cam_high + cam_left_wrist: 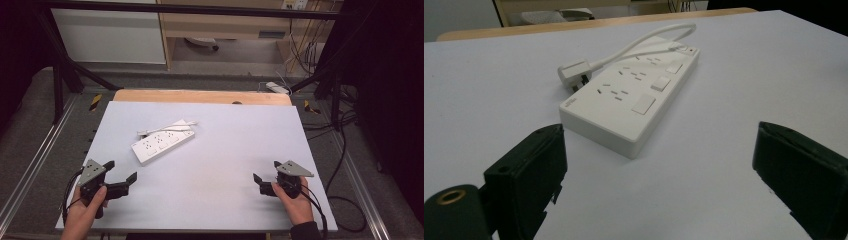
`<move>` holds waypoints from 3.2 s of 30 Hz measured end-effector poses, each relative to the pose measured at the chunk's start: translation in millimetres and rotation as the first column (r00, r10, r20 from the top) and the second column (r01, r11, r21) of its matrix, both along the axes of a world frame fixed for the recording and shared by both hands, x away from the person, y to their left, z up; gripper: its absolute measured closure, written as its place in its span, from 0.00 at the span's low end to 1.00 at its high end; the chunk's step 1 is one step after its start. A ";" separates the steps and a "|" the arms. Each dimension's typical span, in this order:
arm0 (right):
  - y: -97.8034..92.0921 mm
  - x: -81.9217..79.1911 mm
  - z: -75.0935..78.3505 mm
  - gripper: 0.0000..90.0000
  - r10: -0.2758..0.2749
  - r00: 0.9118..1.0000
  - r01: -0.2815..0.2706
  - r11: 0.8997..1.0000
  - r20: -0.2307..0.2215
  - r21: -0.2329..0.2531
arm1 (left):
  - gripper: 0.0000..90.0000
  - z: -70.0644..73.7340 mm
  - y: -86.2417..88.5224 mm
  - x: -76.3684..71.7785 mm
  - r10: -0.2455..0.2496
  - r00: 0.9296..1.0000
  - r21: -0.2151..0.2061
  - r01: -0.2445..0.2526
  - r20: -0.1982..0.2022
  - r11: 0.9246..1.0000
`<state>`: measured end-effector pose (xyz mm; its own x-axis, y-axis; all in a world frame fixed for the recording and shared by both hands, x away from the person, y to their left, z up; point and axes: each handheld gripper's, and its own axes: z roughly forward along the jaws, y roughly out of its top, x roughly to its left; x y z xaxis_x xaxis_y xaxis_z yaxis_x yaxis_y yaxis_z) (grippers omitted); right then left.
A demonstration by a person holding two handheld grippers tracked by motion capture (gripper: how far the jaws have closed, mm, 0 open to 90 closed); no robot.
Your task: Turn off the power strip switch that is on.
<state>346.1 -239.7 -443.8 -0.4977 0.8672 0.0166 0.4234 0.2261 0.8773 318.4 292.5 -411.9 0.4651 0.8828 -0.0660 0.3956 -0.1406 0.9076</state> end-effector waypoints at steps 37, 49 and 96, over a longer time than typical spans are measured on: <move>1.6 1.0 4.2 0.07 0.015 1.000 -0.016 0.999 -0.010 -0.042 | 0.07 7.5 -1.9 -1.3 -0.049 0.998 -0.033 0.048 -0.038 0.998; 1.8 1.2 3.6 0.07 0.015 1.000 -0.016 0.999 -0.017 -0.044 | 0.08 17.2 -15.1 8.6 -0.069 0.994 -0.056 0.065 -0.083 0.996; 1.5 1.1 3.0 0.07 0.009 1.000 -0.010 0.999 -0.029 -0.045 | 0.09 54.5 -61.1 66.3 -0.121 0.987 -0.006 0.121 -0.105 0.993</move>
<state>347.2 -238.2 -440.9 -0.5056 0.8627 -0.0083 0.4457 0.2694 0.8537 384.7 231.4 -357.4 0.5592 0.8204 -0.1195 0.4686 -0.1939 0.8619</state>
